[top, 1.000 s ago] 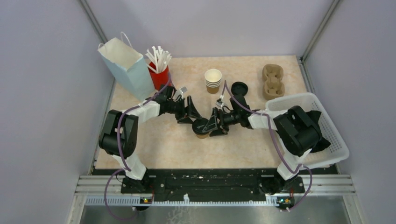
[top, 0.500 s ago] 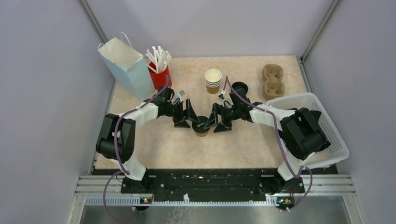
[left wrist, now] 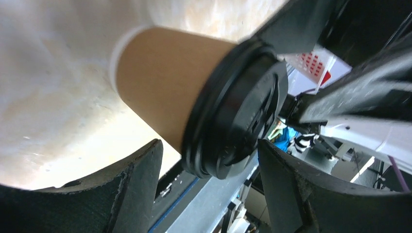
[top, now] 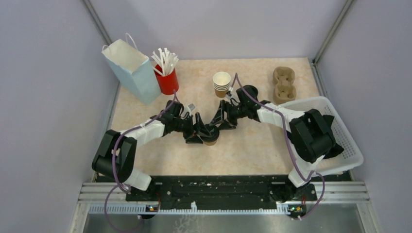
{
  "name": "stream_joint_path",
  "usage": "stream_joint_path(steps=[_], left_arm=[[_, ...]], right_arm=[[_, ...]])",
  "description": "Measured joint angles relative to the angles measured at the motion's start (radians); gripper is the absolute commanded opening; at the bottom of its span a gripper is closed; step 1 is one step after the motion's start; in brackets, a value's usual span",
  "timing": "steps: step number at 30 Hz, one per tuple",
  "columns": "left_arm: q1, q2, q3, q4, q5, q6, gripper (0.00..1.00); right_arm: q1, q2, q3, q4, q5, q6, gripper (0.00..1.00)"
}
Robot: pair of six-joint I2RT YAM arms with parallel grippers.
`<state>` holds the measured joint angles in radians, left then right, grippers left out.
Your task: Pack the takeout coffee
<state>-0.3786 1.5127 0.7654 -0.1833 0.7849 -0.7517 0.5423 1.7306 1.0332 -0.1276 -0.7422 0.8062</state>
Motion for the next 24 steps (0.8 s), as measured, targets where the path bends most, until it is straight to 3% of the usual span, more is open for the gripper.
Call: stream_joint_path(steps=[4,9,15,24], left_arm=[[-0.056,-0.041,-0.031,0.011,-0.018,-0.040,0.83],[-0.080,-0.088,-0.045,0.011,-0.023,-0.068,0.90],[-0.047,-0.099,0.062,-0.136,-0.095,0.015,0.98],[0.074,-0.038,0.177,-0.165,-0.100,0.101,0.77]], right_arm=[[-0.002,0.036,0.068,-0.033,0.017,-0.016,0.62],[-0.010,0.070,0.160,-0.149,0.047,-0.087,0.71],[-0.059,0.043,0.170,-0.240,0.080,-0.176,0.78],[-0.044,-0.088,-0.111,-0.084,-0.052,-0.119,0.75]])
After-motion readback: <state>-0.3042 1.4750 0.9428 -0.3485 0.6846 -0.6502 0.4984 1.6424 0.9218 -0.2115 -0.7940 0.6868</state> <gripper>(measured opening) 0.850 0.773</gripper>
